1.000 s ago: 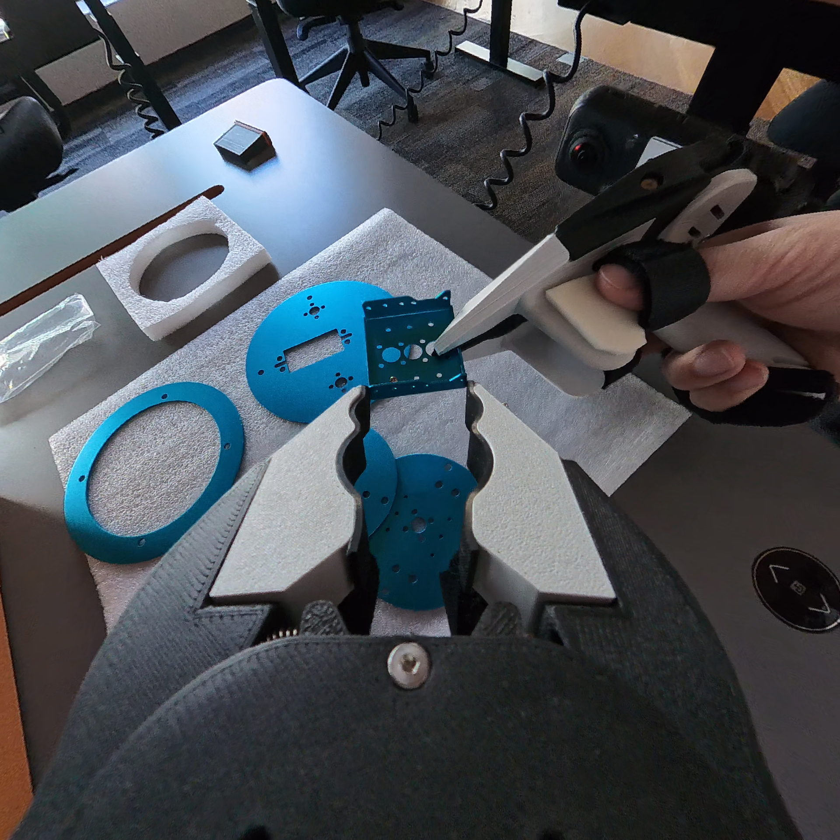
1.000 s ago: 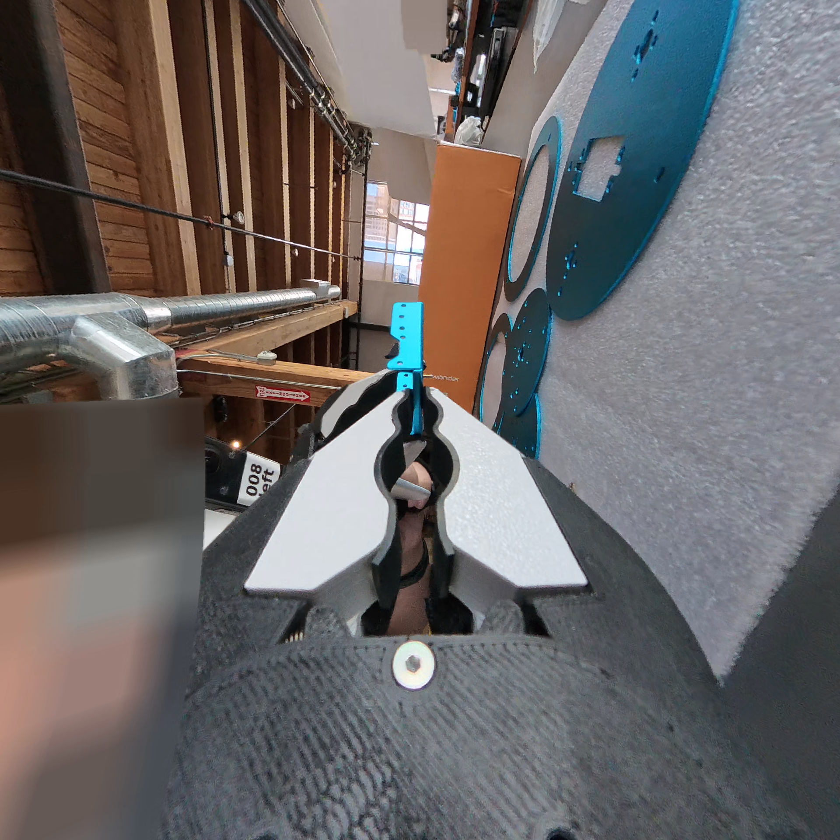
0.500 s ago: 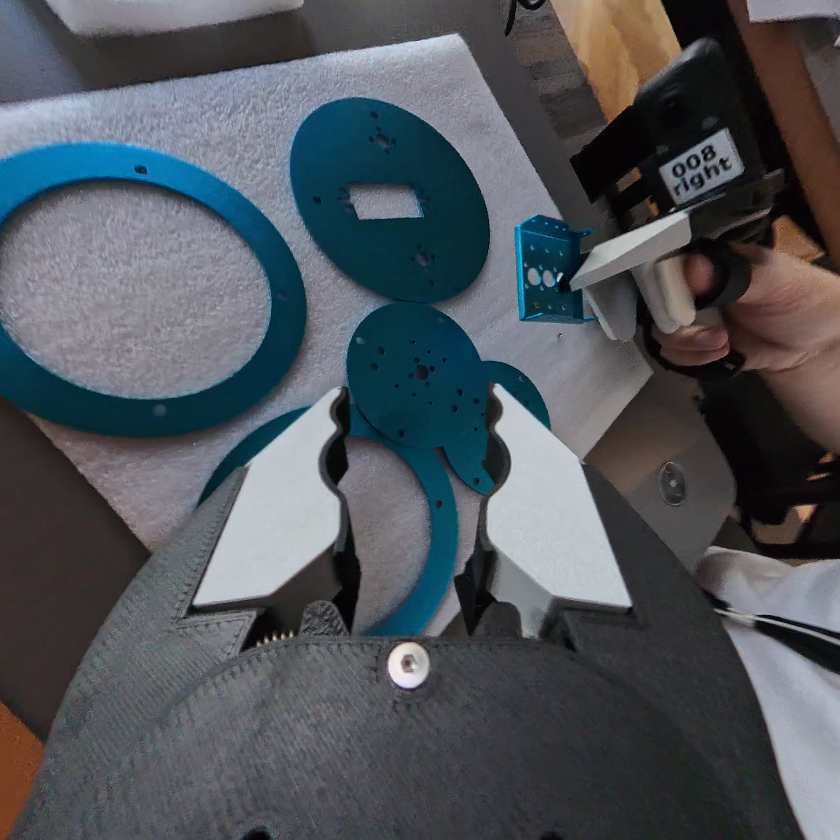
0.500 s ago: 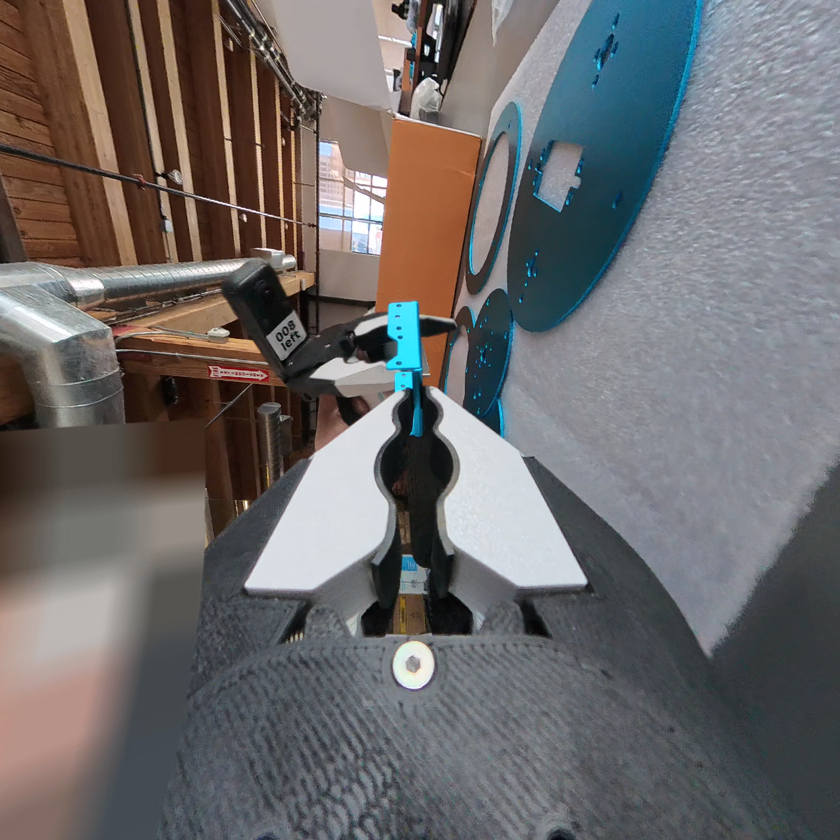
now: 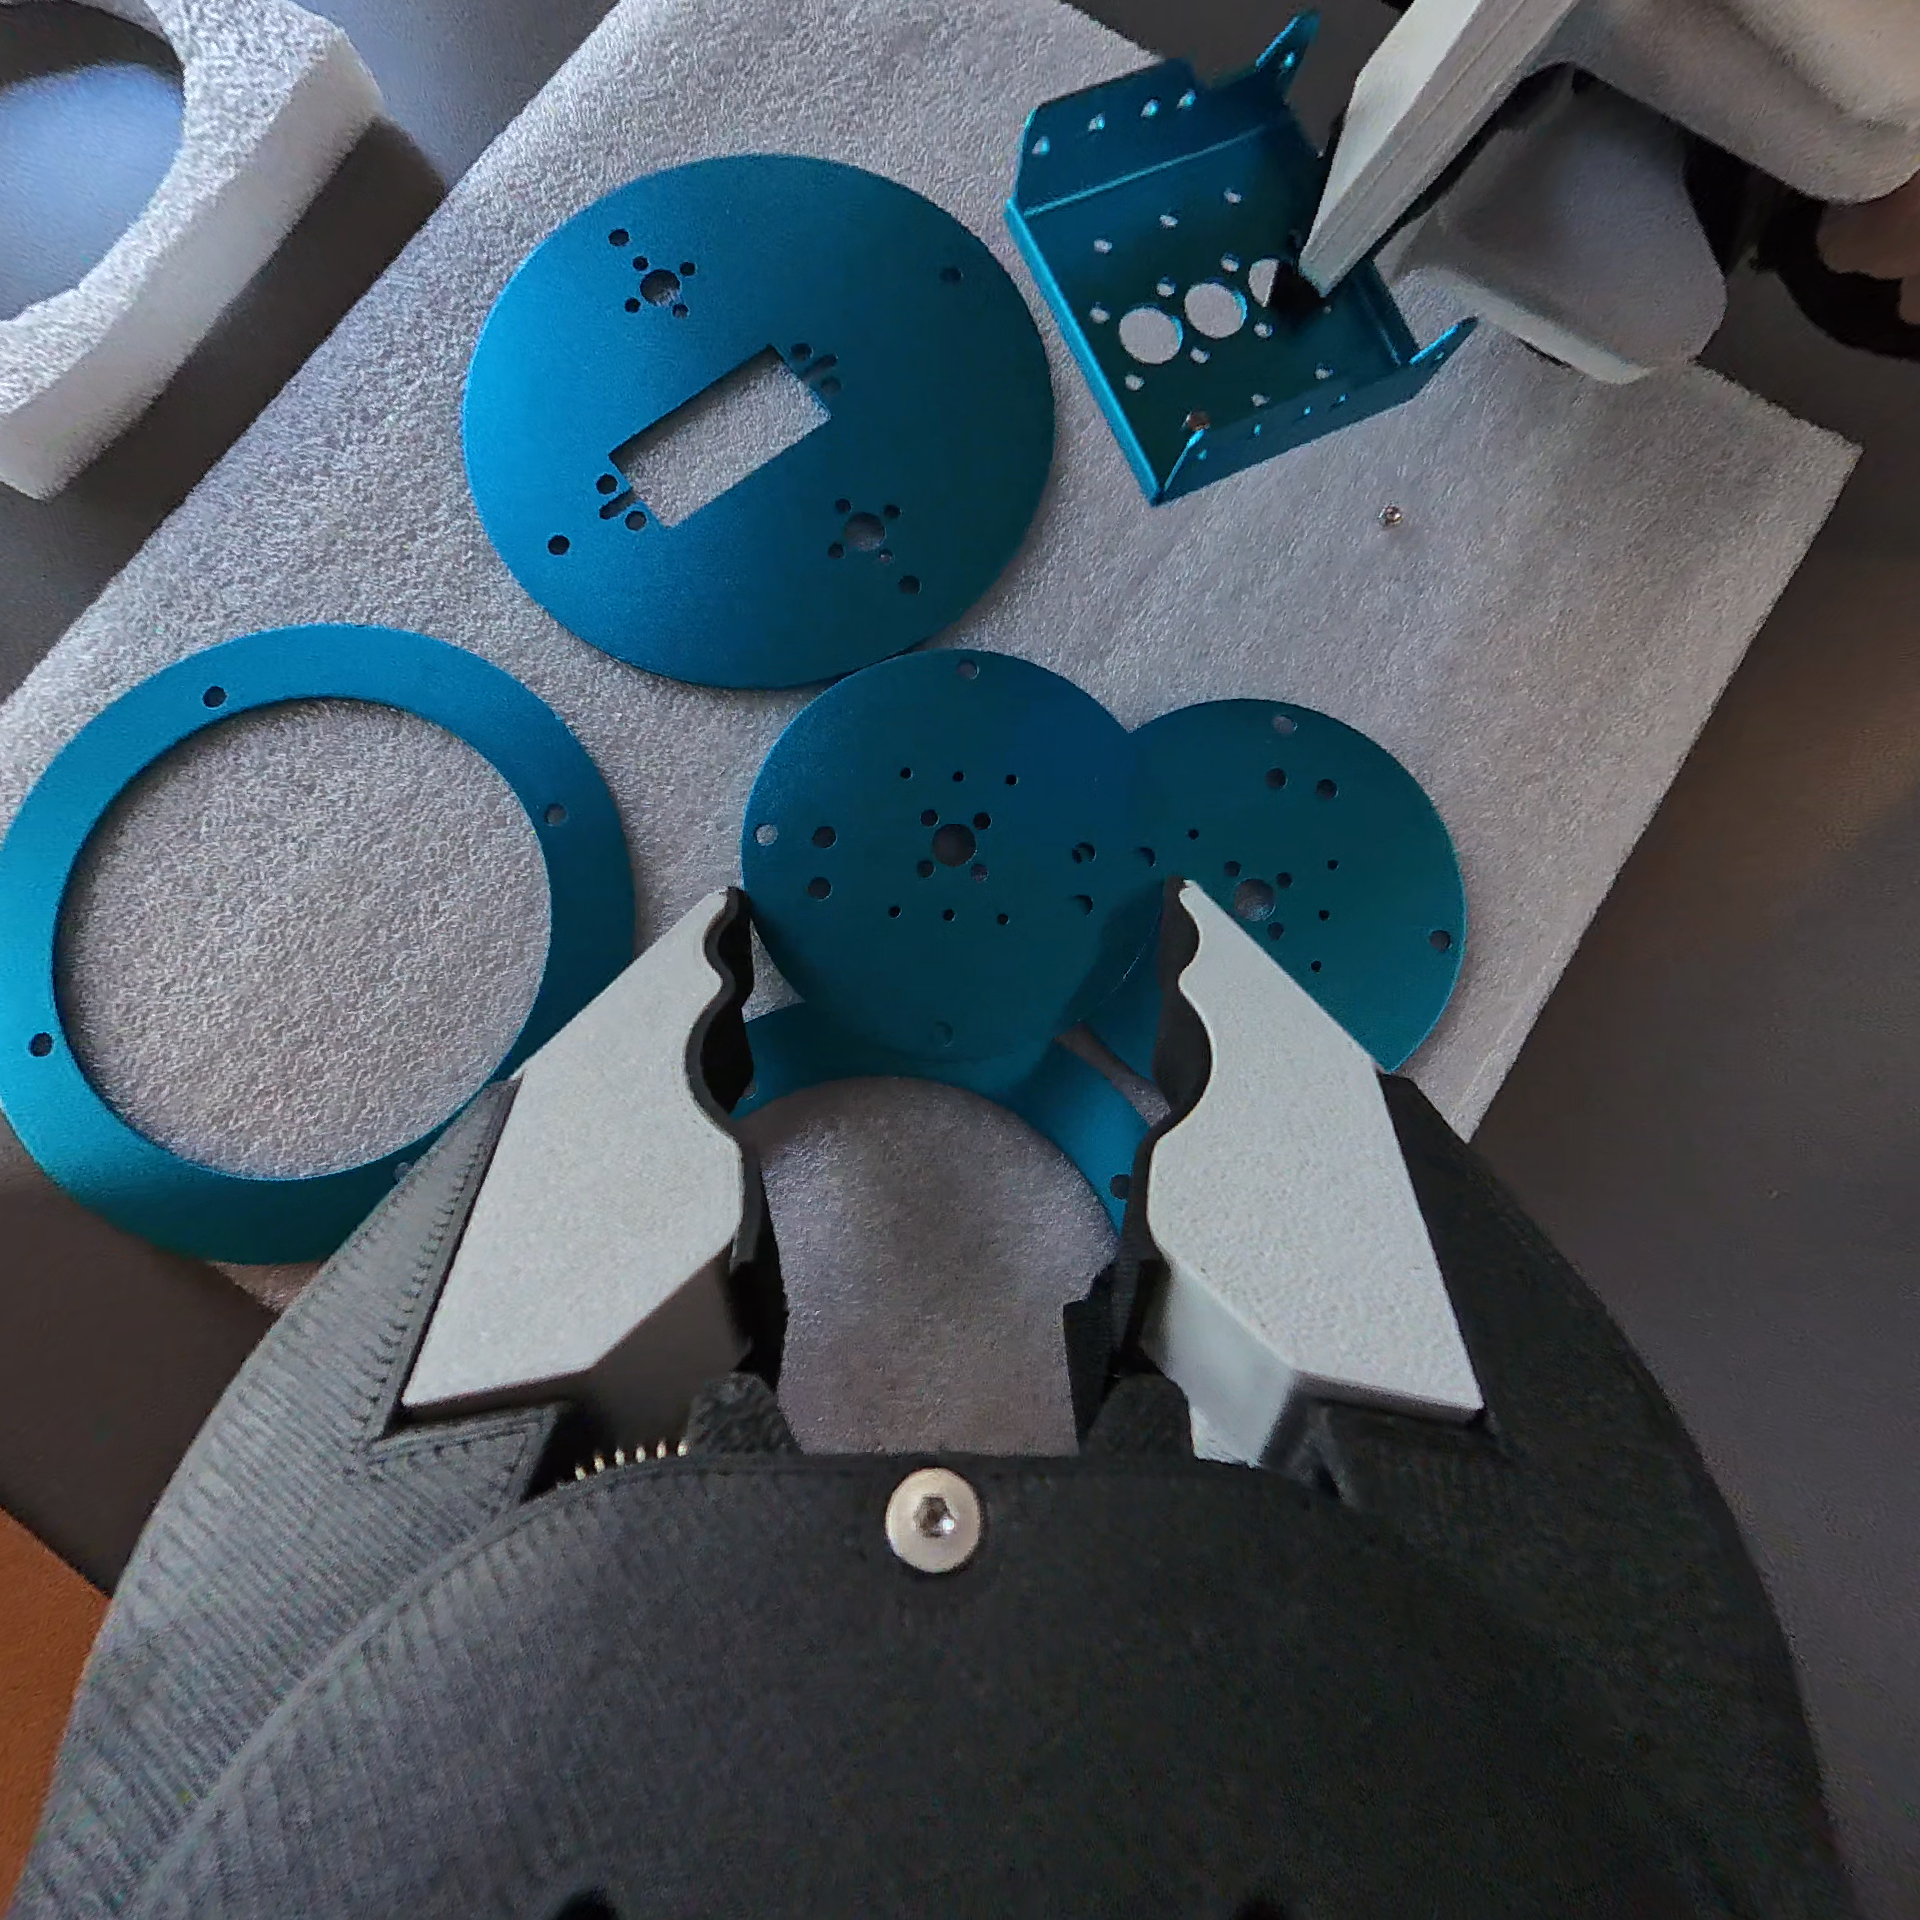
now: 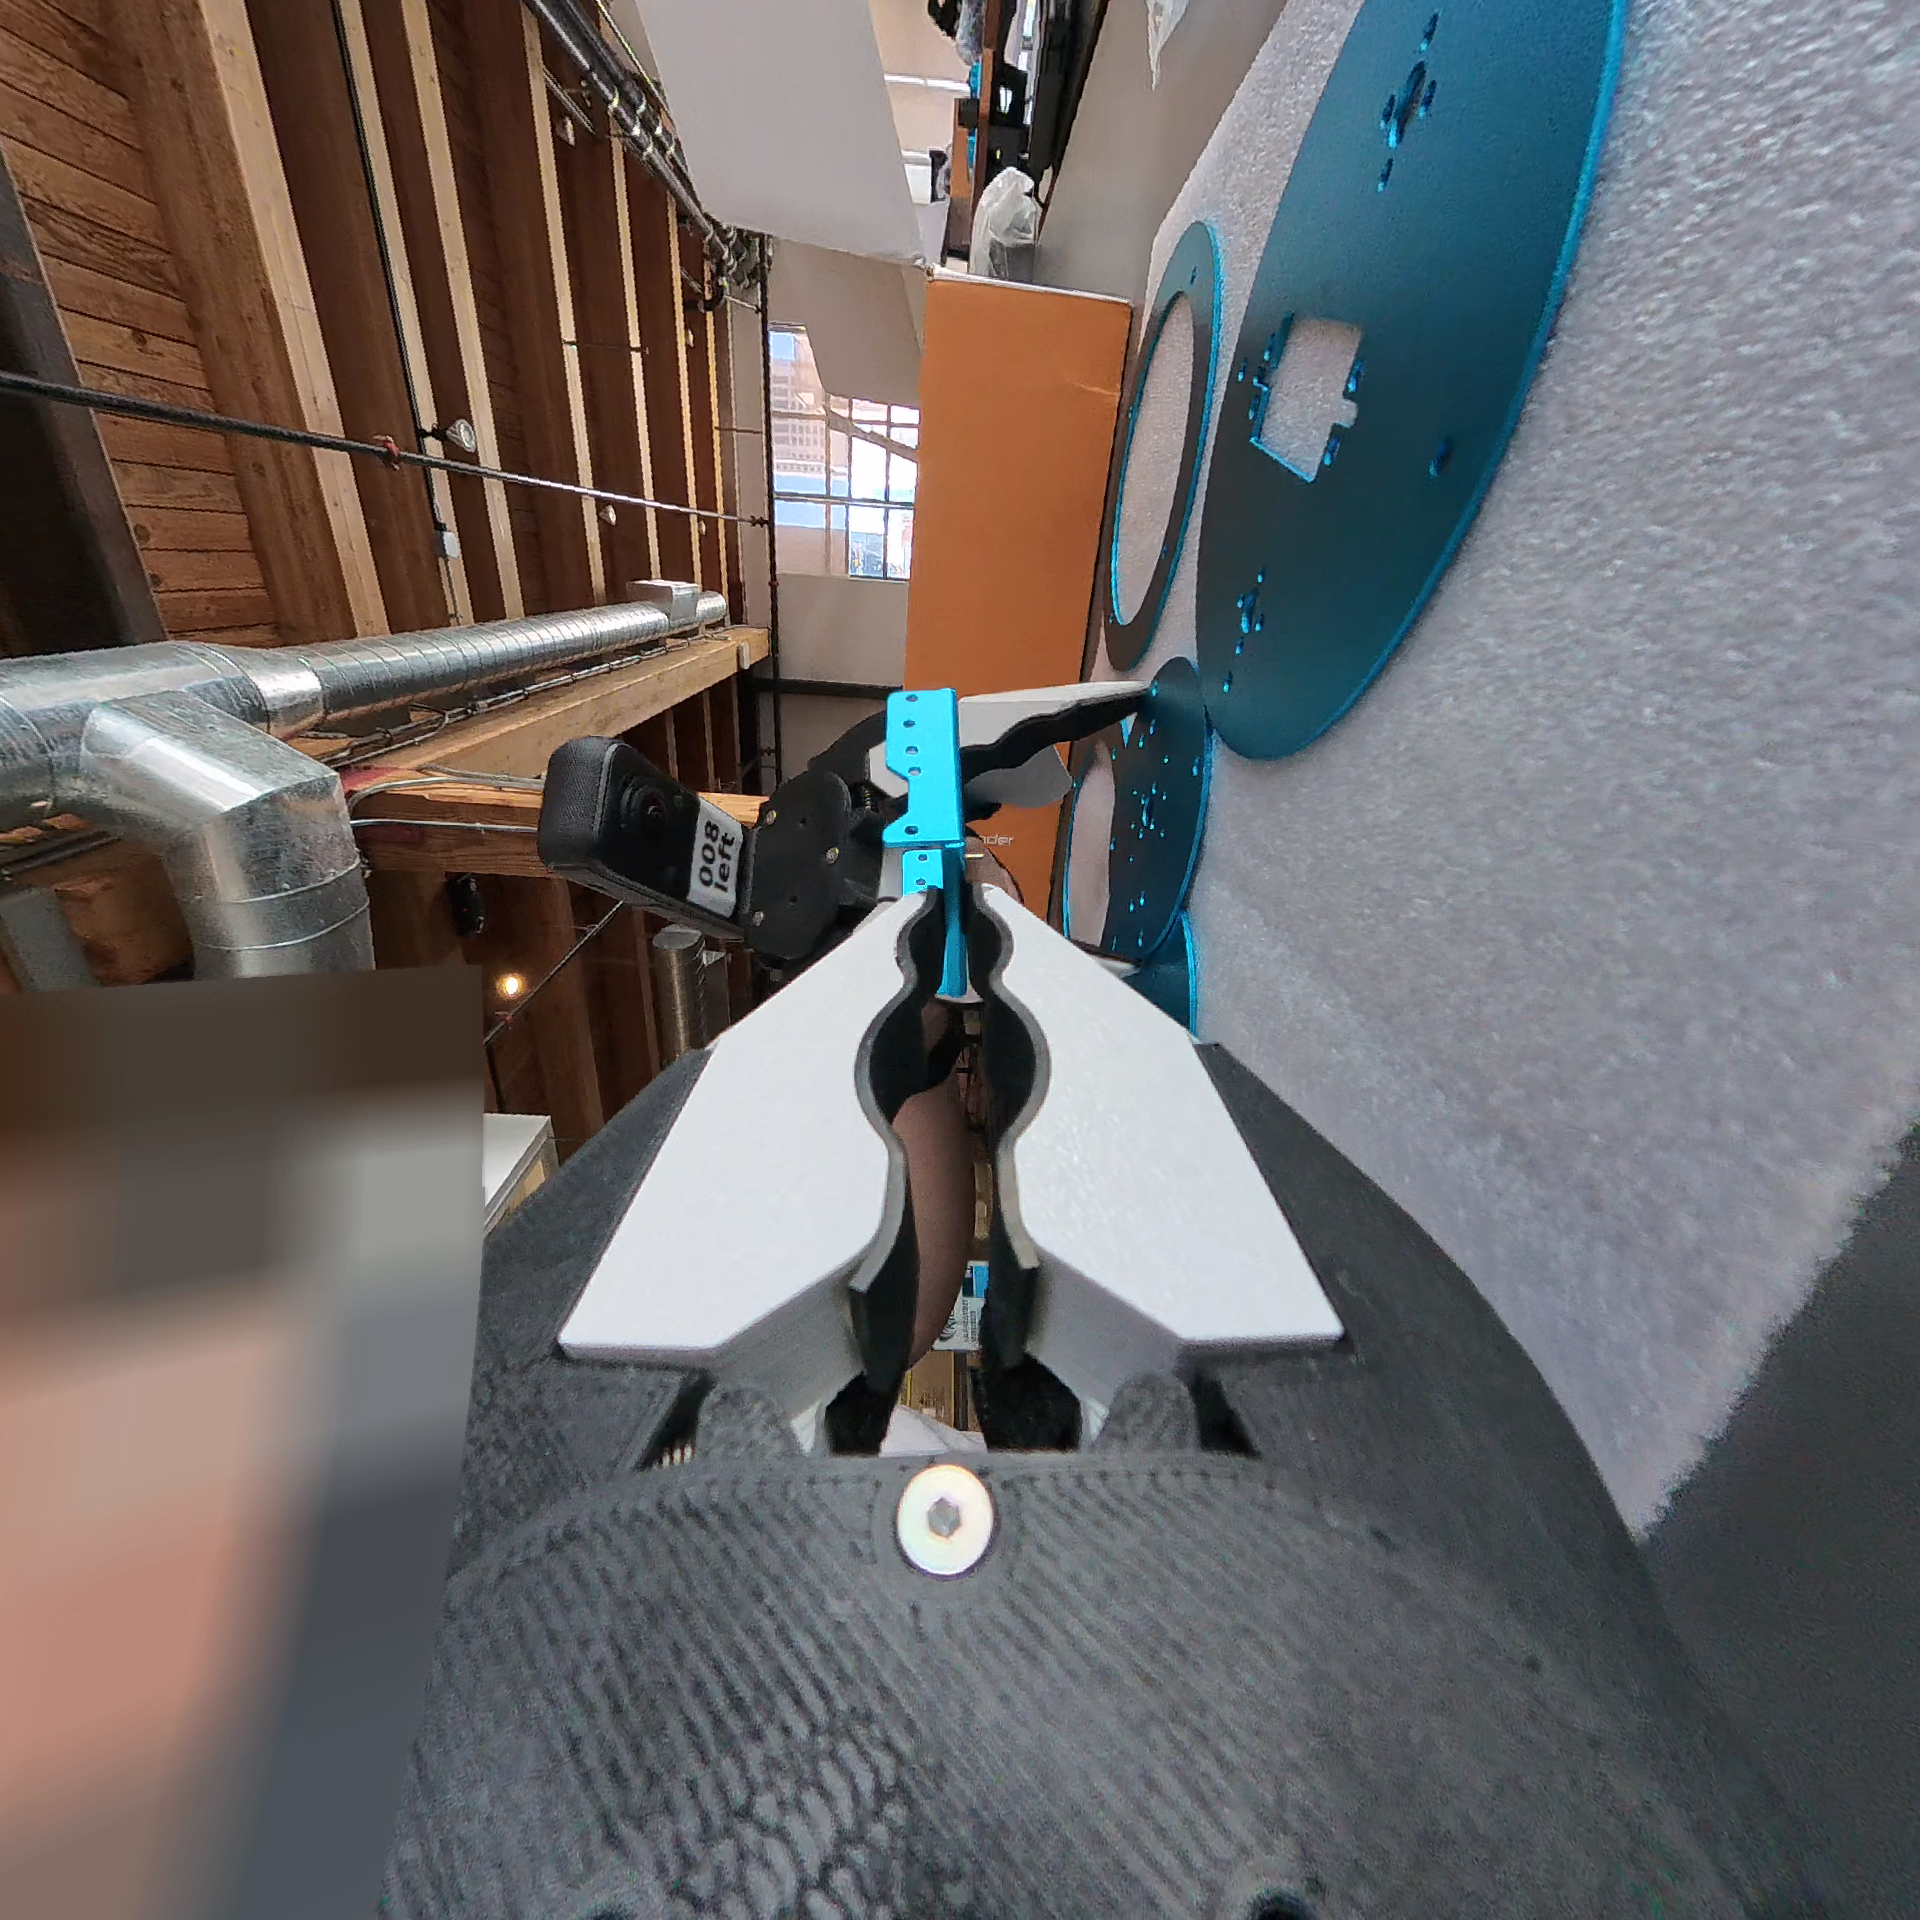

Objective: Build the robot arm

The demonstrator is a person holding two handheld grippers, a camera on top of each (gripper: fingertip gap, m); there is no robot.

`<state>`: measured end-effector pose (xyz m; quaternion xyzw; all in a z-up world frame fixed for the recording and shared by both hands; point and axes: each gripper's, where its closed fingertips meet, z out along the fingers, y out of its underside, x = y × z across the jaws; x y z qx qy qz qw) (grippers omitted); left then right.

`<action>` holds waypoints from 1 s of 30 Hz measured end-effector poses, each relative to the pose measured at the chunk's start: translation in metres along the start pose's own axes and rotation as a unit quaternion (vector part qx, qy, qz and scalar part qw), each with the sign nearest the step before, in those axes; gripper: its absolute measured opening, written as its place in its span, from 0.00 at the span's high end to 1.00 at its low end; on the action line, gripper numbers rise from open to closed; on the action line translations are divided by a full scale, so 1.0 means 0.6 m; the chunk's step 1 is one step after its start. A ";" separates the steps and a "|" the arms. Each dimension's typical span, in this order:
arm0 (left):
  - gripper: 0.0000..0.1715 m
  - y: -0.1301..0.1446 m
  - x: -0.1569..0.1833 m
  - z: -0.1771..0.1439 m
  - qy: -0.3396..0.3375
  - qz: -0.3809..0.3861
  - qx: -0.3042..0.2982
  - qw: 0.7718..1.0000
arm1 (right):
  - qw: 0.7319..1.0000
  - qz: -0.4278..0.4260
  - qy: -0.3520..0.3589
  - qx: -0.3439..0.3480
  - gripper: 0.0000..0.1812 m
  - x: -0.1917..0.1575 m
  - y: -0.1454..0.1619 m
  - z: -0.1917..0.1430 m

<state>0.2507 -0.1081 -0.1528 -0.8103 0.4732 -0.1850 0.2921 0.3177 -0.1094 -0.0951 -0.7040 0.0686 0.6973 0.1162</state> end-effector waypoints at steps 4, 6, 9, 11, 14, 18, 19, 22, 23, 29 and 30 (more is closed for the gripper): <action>0.52 0.002 0.003 0.000 0.007 0.006 0.011 1.000 | 1.000 0.007 -0.006 0.002 1.00 0.000 0.002 -0.003; 0.53 0.001 0.003 0.000 0.007 0.008 0.016 1.000 | 1.000 0.007 -0.006 0.002 1.00 -0.001 0.003 -0.003; 0.55 0.002 0.001 -0.001 0.007 0.010 0.016 1.000 | 1.000 0.006 -0.007 0.002 1.00 -0.004 0.002 -0.002; 0.55 0.001 0.000 -0.001 0.003 0.009 0.012 1.000 | 1.000 0.005 -0.007 0.005 1.00 -0.006 0.001 -0.002; 0.56 0.000 0.000 -0.002 -0.013 0.003 0.004 1.000 | 1.000 0.002 -0.005 0.009 1.00 -0.006 0.001 -0.004; 0.56 -0.008 0.010 -0.001 -0.025 -0.024 0.015 0.999 | 1.000 0.004 -0.001 0.014 1.00 -0.001 0.005 -0.005; 0.56 -0.012 0.014 -0.002 -0.026 -0.031 0.022 0.999 | 1.000 0.006 -0.001 0.015 1.00 0.000 0.006 -0.006; 0.56 -0.027 0.022 -0.008 -0.042 -0.039 0.045 0.997 | 1.000 0.008 0.002 0.018 1.00 0.002 0.011 -0.006; 0.56 -0.030 0.025 -0.008 -0.048 -0.038 0.048 0.997 | 1.000 0.006 0.005 0.018 1.00 0.002 0.012 -0.006; 0.56 -0.018 0.062 0.001 -0.043 -0.087 0.034 0.995 | 1.000 0.008 0.010 0.028 1.00 -0.002 0.017 -0.010; 0.56 -0.024 0.071 0.002 -0.039 -0.093 0.044 0.994 | 0.999 0.013 0.010 0.028 0.99 -0.001 0.020 -0.010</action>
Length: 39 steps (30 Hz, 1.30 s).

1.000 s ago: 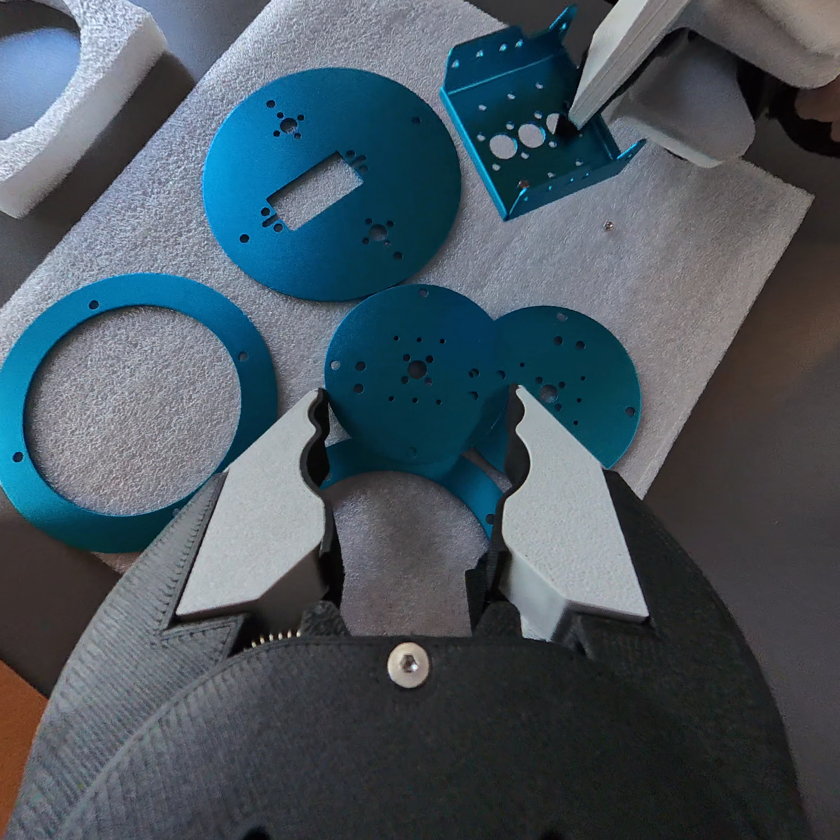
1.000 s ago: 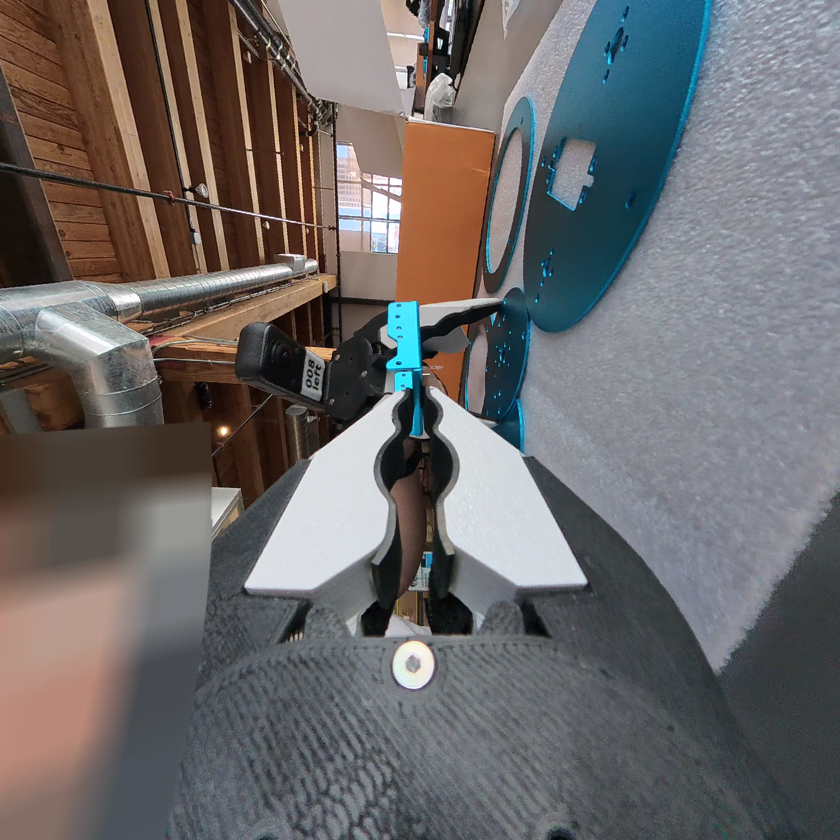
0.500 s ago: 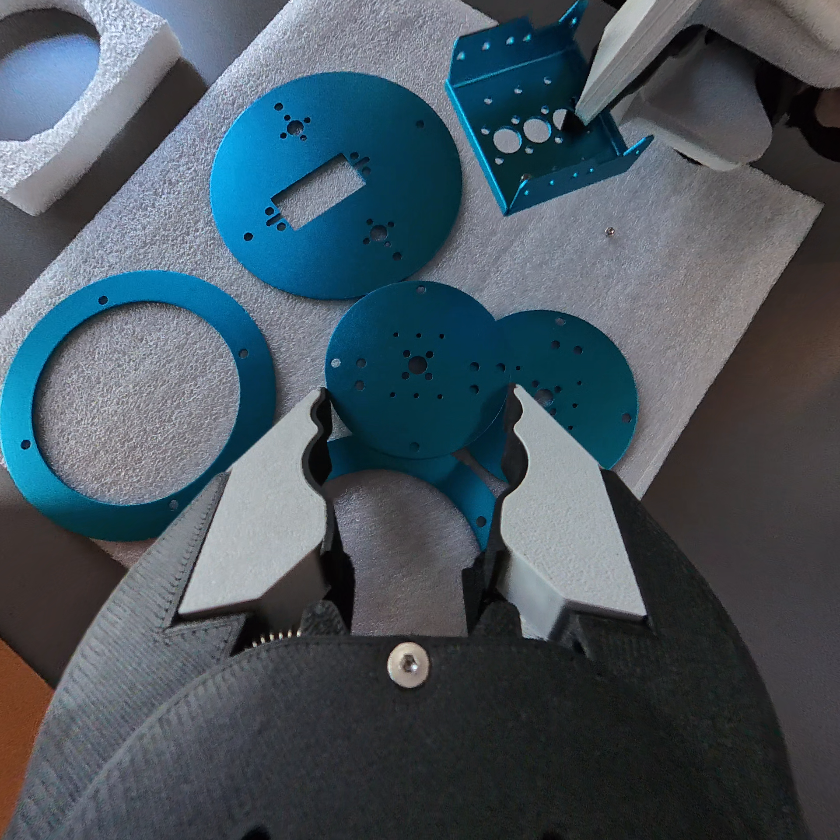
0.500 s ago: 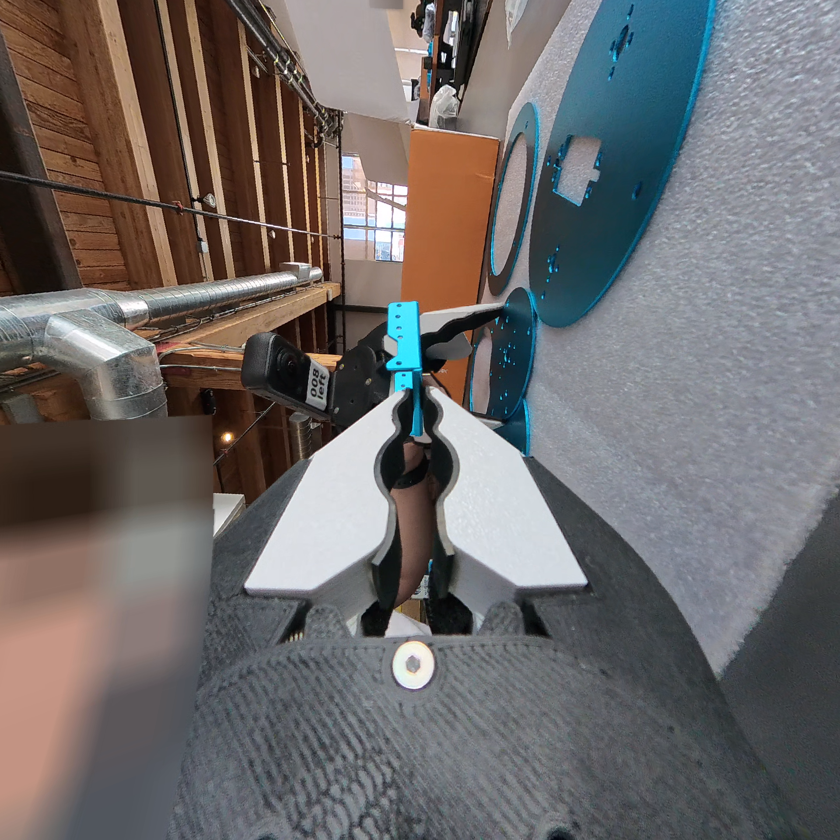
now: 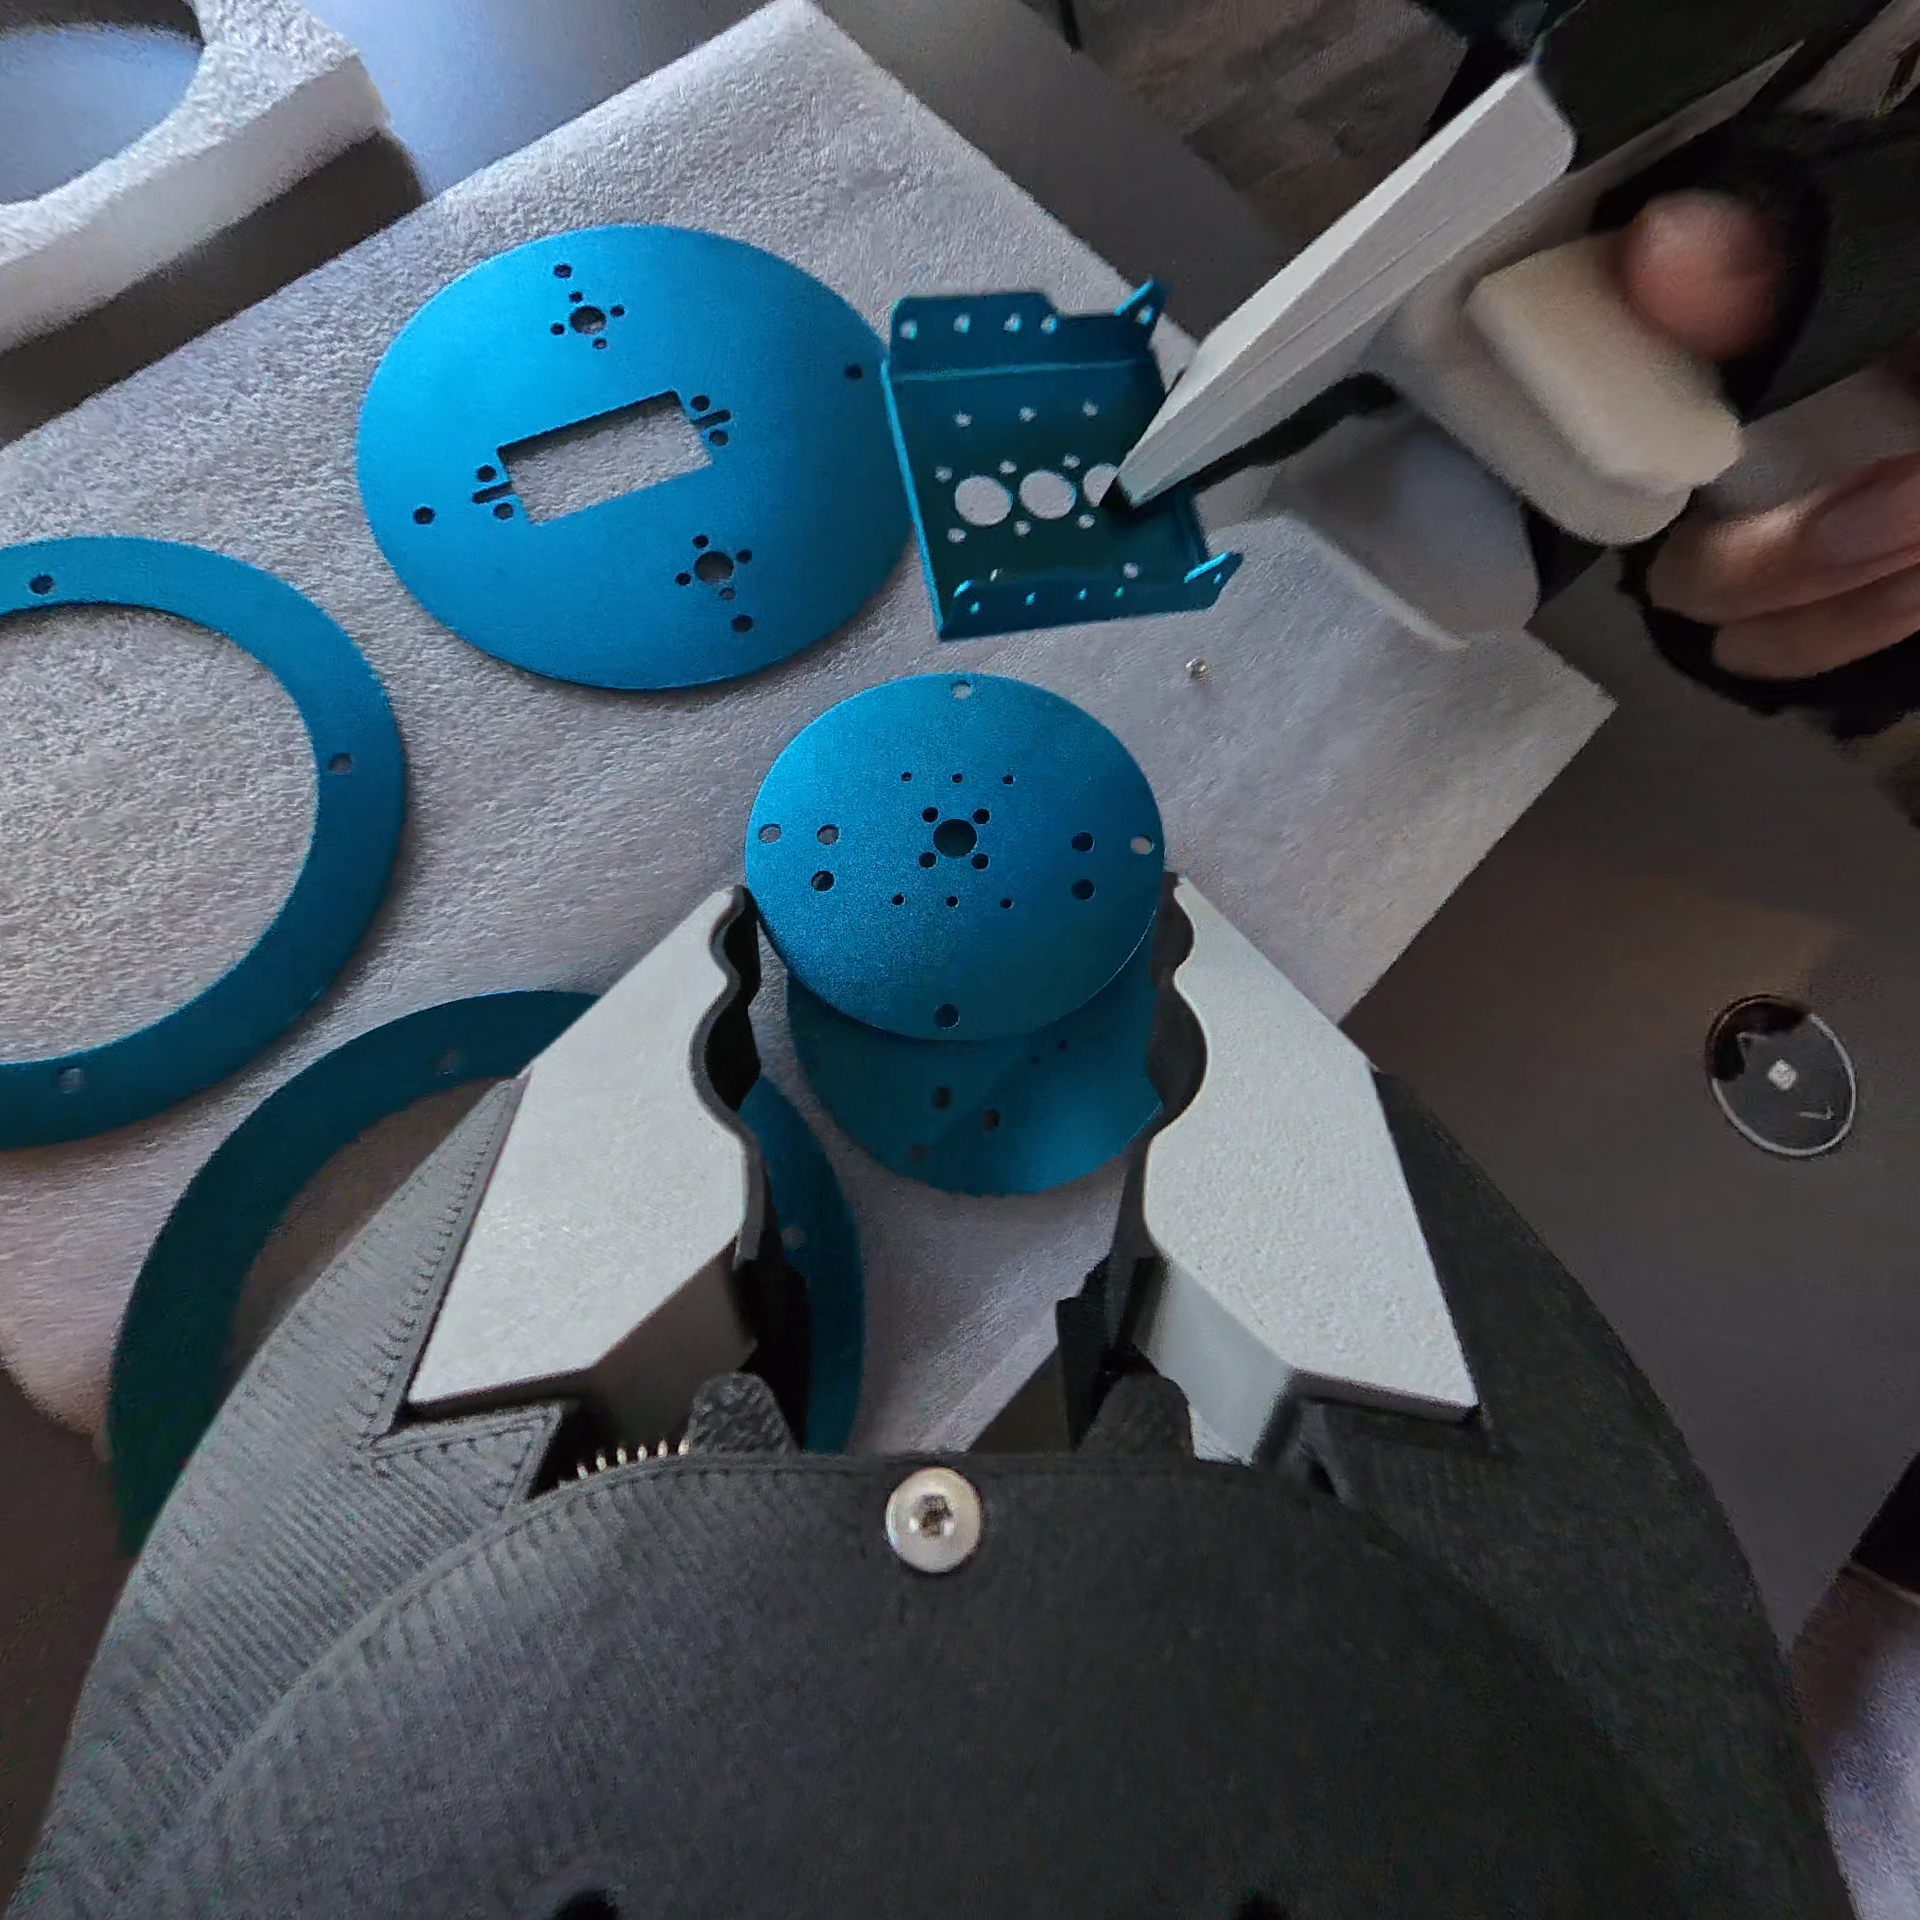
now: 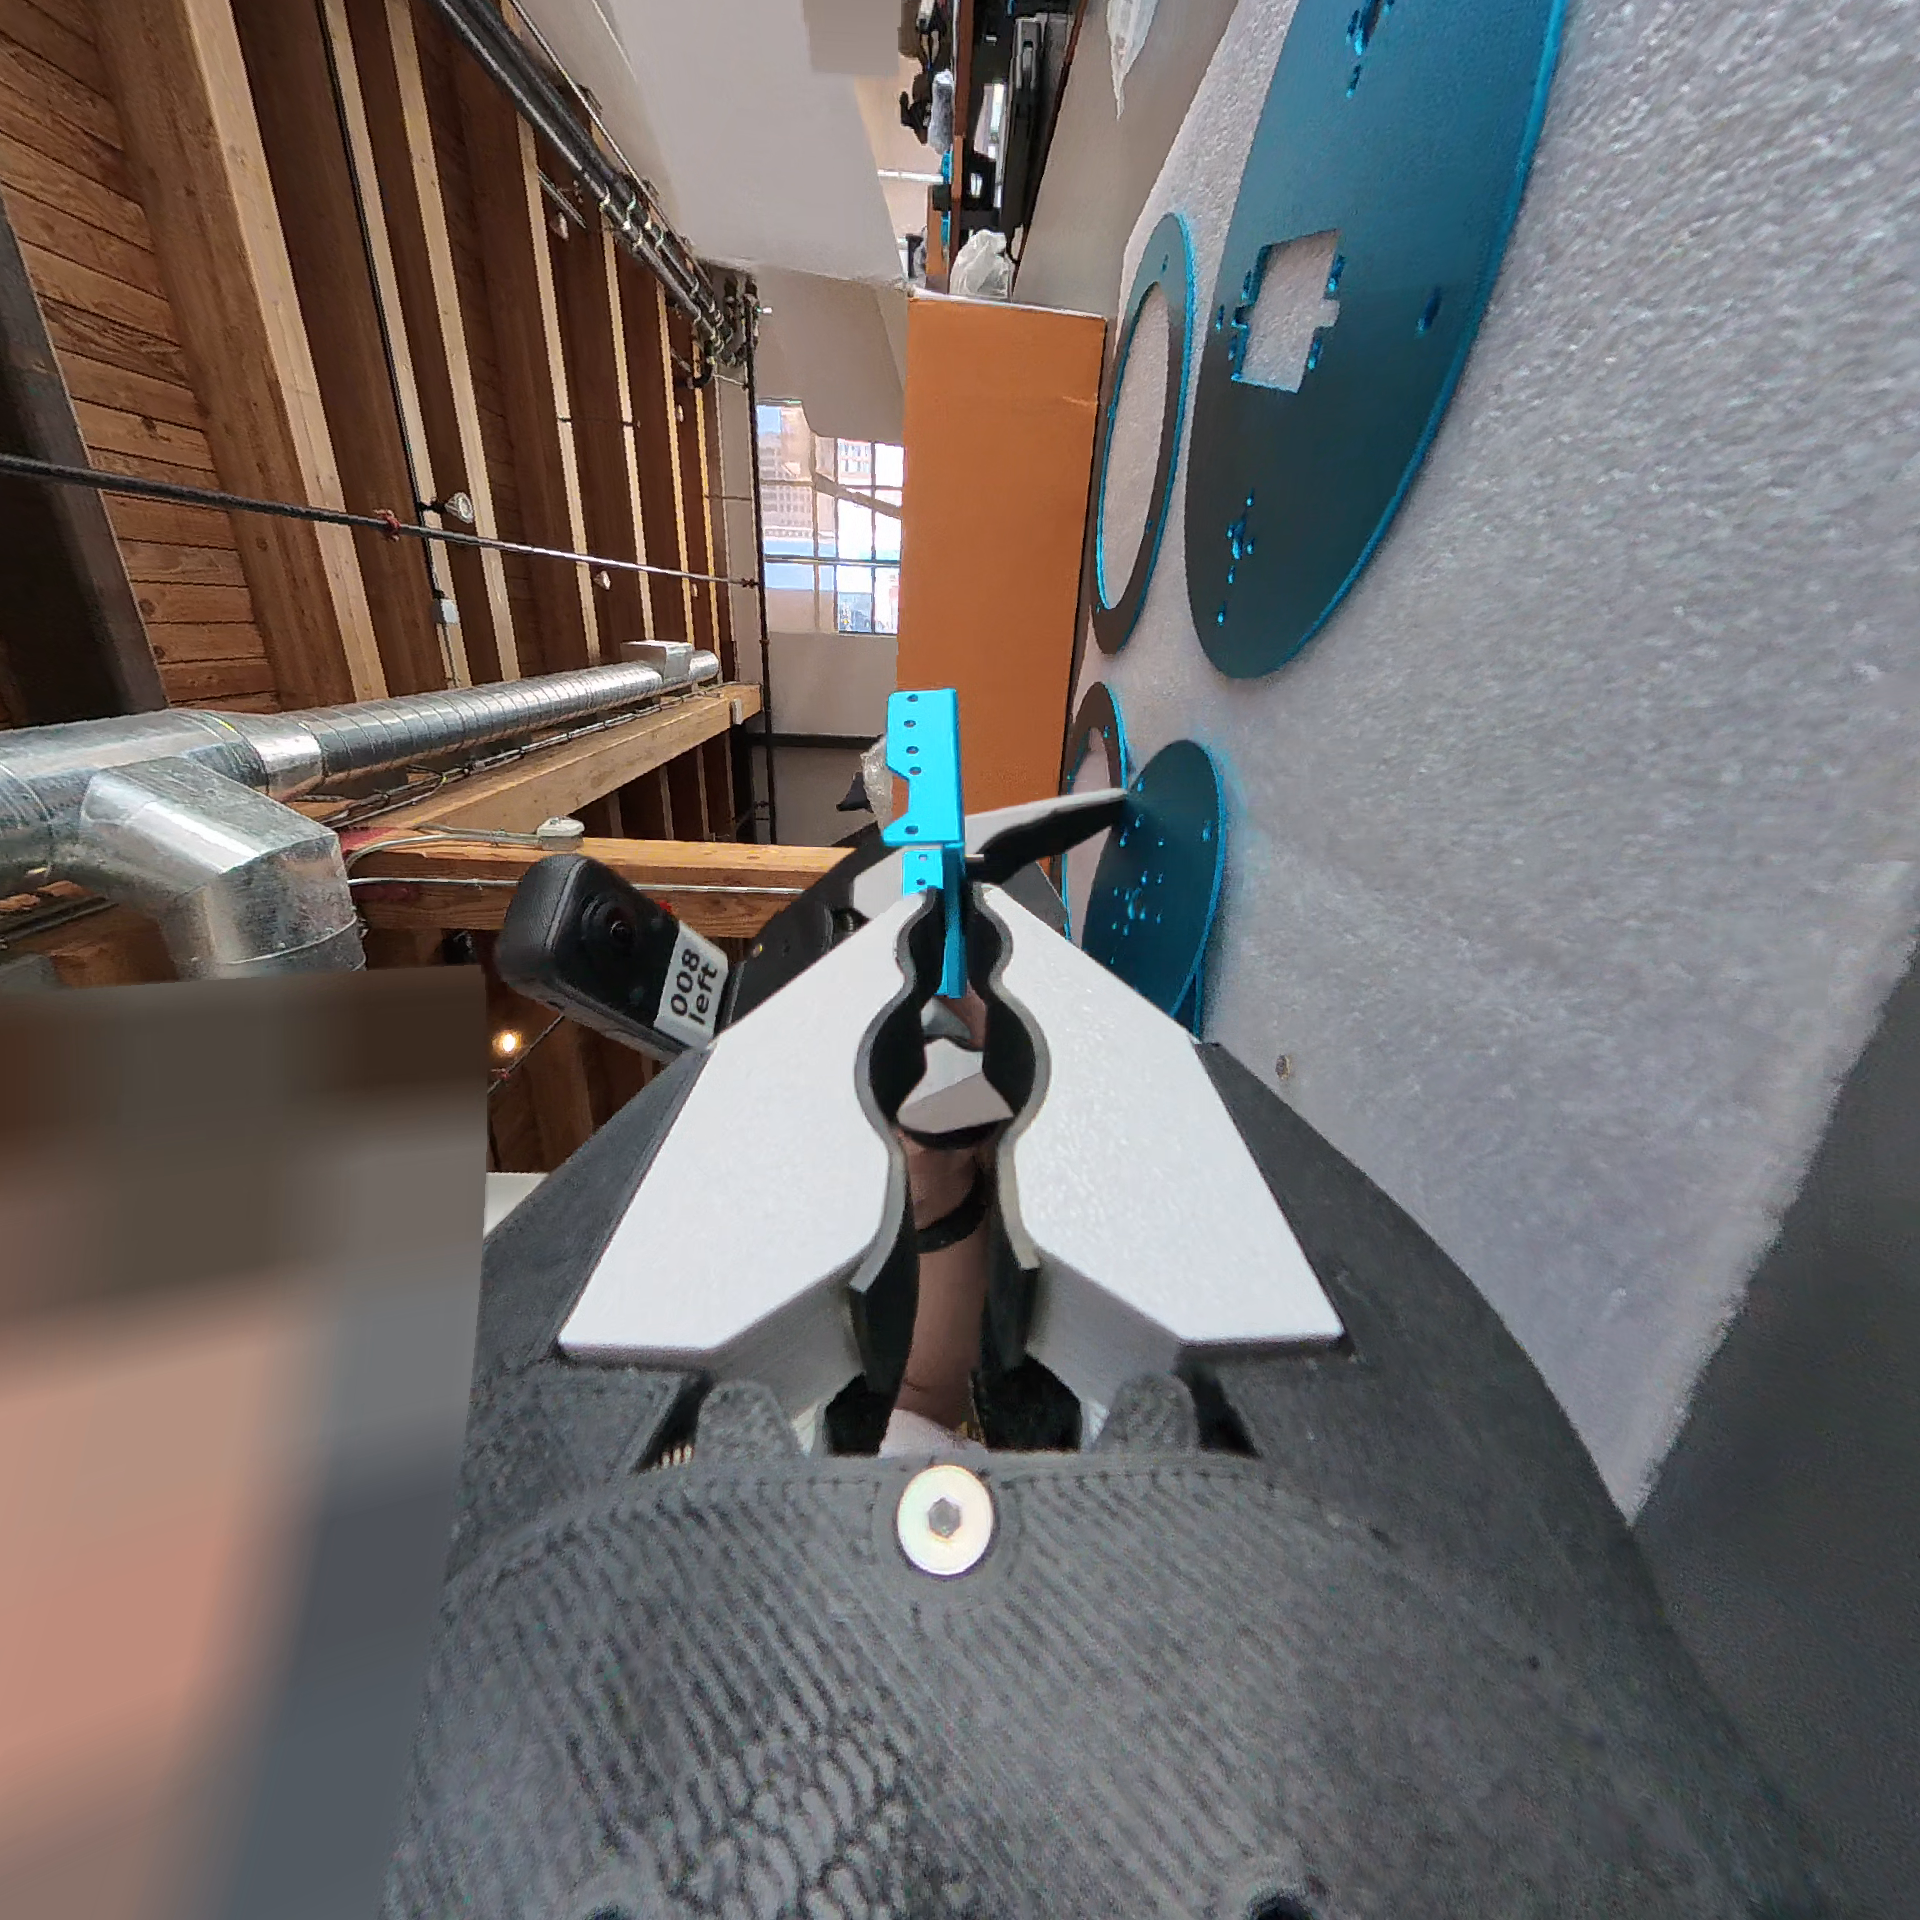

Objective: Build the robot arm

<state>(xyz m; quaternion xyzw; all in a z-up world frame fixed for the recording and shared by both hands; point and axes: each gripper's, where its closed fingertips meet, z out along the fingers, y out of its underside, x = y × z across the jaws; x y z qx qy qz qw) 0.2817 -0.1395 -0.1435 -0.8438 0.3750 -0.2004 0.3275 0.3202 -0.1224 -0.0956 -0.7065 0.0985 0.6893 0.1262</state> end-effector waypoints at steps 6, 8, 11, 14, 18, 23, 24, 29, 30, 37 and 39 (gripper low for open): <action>0.56 -0.017 0.021 0.013 -0.035 -0.003 0.022 0.999 | 0.999 0.031 -0.006 0.006 0.99 -0.002 0.017 -0.011; 0.56 -0.023 0.023 0.013 -0.034 -0.008 0.029 0.999 | 1.000 0.028 -0.004 0.012 1.00 -0.006 0.016 -0.019; 0.56 -0.040 0.022 0.004 -0.041 -0.005 0.048 0.998 | 0.999 0.028 -0.002 0.022 1.00 -0.007 0.016 -0.026; 0.56 -0.049 0.020 -0.002 -0.063 0.025 0.053 0.996 | 0.999 0.046 -0.011 0.025 1.00 -0.007 0.016 -0.022; 0.56 -0.057 0.016 -0.010 -0.101 0.074 0.060 0.990 | 0.998 0.059 -0.018 0.026 1.00 -0.005 0.013 -0.015; 0.56 -0.069 0.010 -0.010 -0.103 0.087 0.064 0.989 | 0.997 0.071 -0.025 0.032 0.99 -0.004 -0.003 -0.010; 0.56 -0.071 0.007 -0.008 -0.101 0.086 0.064 0.989 | 0.996 0.072 -0.024 0.036 1.00 -0.002 -0.009 -0.010; 0.56 -0.084 -0.003 0.002 -0.095 0.086 0.065 0.990 | 0.996 0.074 -0.029 0.041 0.99 -0.005 -0.025 -0.011; 0.56 -0.085 -0.003 0.004 -0.096 0.088 0.062 0.990 | 0.996 0.078 -0.033 0.041 0.99 -0.007 -0.025 -0.012; 0.56 -0.084 0.009 0.017 -0.093 0.096 0.058 0.989 | 0.990 0.126 -0.056 0.043 0.99 -0.009 -0.026 -0.015; 0.56 -0.080 0.004 0.022 -0.086 0.086 0.053 0.991 | 0.990 0.117 -0.056 0.049 0.99 -0.013 -0.034 -0.022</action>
